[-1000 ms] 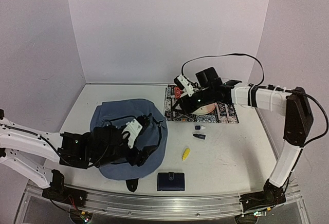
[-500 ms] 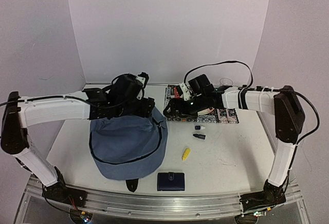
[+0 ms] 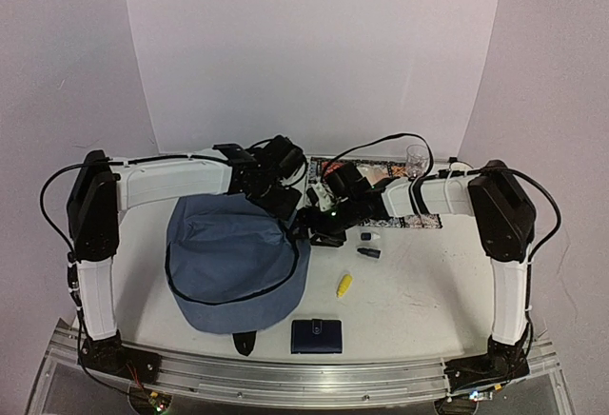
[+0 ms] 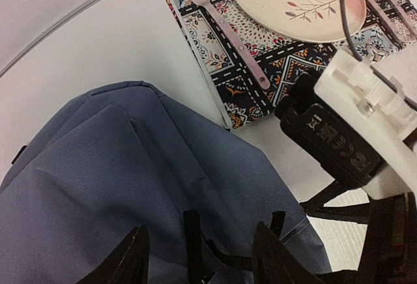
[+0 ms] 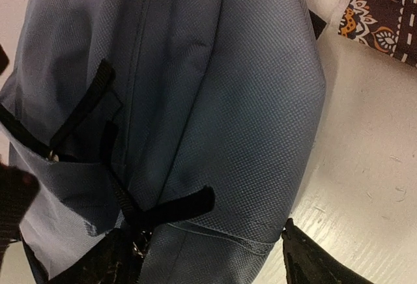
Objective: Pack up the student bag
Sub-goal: Hold the student bag at the center of the board, then pick up the lower front pocket of the student bag.
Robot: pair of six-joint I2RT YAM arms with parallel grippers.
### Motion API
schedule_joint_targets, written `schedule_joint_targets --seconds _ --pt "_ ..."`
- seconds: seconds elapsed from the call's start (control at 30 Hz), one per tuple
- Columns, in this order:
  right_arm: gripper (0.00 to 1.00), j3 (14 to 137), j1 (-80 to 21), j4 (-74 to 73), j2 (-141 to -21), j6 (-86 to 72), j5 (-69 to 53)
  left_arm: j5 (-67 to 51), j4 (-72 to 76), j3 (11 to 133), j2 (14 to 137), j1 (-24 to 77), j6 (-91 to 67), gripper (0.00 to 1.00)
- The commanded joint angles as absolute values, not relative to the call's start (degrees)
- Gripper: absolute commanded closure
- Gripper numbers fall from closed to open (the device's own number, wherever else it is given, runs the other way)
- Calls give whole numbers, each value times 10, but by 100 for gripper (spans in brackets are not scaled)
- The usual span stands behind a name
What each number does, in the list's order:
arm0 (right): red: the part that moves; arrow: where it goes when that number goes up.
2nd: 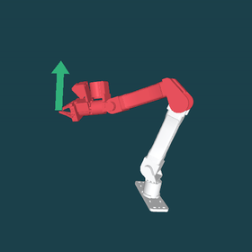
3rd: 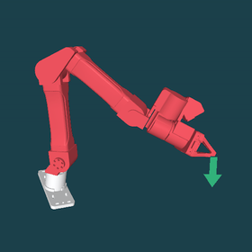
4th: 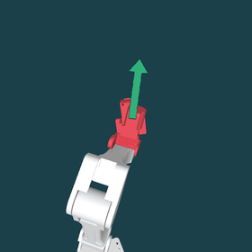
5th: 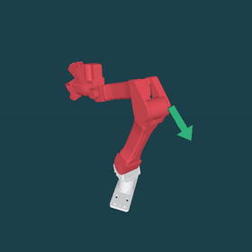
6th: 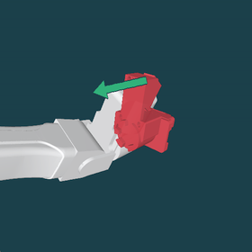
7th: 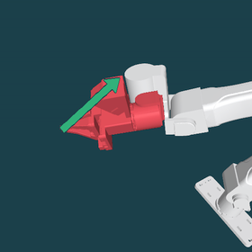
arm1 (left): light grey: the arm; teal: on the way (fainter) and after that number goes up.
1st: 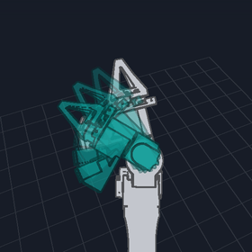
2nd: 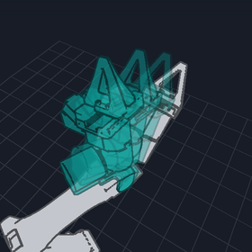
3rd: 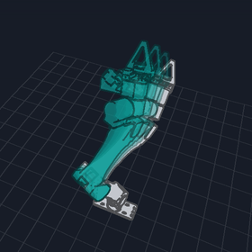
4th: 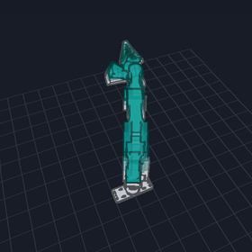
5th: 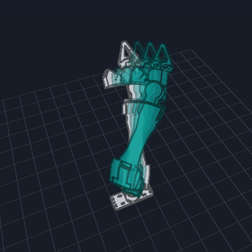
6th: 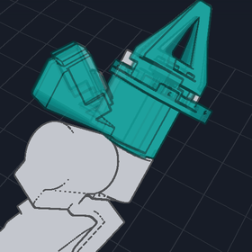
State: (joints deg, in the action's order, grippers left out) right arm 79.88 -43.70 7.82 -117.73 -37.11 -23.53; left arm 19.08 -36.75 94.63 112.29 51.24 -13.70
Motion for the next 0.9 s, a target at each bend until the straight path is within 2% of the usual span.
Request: schedule_joint_targets --seconds 0.0,0.17,0.43,0.63,0.7,0.77,0.87 --pt "25 813 -441 97 -1185 -388 -261 177 -429 994 1150 507 -124 47" --pt "45 806 -441 105 -1186 -390 -268 185 -463 1006 1169 505 -132 46" --pt "61 799 -442 112 -1185 -390 -266 211 -508 1037 1196 500 -142 48" --pt "76 792 -442 116 -1185 -392 -265 212 -512 1038 1190 499 -150 82" --pt "86 791 -443 118 -1186 -394 -265 215 -512 1036 1185 499 -152 96" --pt "99 790 -442 118 -1185 -393 -262 222 -511 1031 1173 498 -160 100" --pt "100 781 -442 117 -1178 -393 -243 231 -512 1021 1153 492 -176 100"
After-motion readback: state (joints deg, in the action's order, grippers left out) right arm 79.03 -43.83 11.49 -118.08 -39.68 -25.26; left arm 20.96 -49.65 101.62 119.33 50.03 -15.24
